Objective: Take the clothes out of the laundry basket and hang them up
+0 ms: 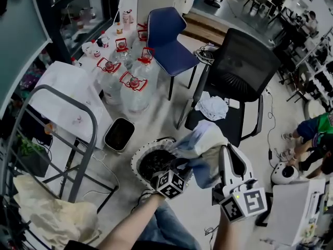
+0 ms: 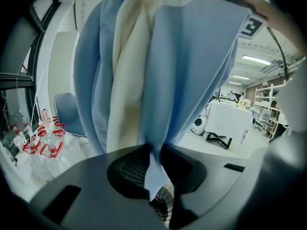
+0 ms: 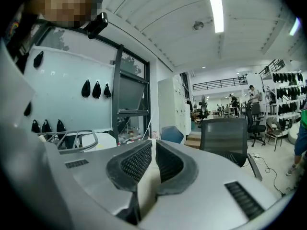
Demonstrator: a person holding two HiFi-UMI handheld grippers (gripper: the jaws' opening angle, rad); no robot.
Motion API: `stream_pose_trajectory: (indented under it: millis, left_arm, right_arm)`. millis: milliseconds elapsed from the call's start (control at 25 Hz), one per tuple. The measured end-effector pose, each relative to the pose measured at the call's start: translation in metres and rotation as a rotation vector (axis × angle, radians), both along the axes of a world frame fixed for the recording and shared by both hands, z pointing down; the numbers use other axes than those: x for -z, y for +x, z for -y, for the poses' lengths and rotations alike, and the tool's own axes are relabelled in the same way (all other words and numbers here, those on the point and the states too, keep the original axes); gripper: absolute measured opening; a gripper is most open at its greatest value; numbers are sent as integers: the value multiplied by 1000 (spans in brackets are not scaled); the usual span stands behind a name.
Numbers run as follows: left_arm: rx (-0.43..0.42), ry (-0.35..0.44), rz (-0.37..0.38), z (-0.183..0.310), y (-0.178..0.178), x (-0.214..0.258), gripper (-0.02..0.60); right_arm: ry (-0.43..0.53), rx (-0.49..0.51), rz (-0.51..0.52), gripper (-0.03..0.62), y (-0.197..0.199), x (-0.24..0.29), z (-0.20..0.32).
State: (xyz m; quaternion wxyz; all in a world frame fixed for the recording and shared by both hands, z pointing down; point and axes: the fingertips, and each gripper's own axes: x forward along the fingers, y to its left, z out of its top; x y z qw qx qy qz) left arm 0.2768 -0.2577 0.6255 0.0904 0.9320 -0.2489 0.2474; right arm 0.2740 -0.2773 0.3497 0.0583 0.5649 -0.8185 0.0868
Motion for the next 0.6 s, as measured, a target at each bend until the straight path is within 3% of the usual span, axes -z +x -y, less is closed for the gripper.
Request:
stream_pose_trajectory:
  millis: [120, 240, 440, 600]
  left_arm:
    - [9, -5, 2, 4, 1, 2, 31]
    - [51, -37, -27, 6, -11, 8, 26]
    - [211, -66, -102, 16, -61, 30, 25]
    - [377, -22, -188, 30, -113, 75, 25]
  right_arm:
    - [6, -17, -5, 29, 7, 3, -1]
    - [15, -36, -3, 29, 14, 4, -3]
    - [22, -58, 3, 29, 21, 2, -6]
    - [17, -24, 12, 29, 19, -6, -1]
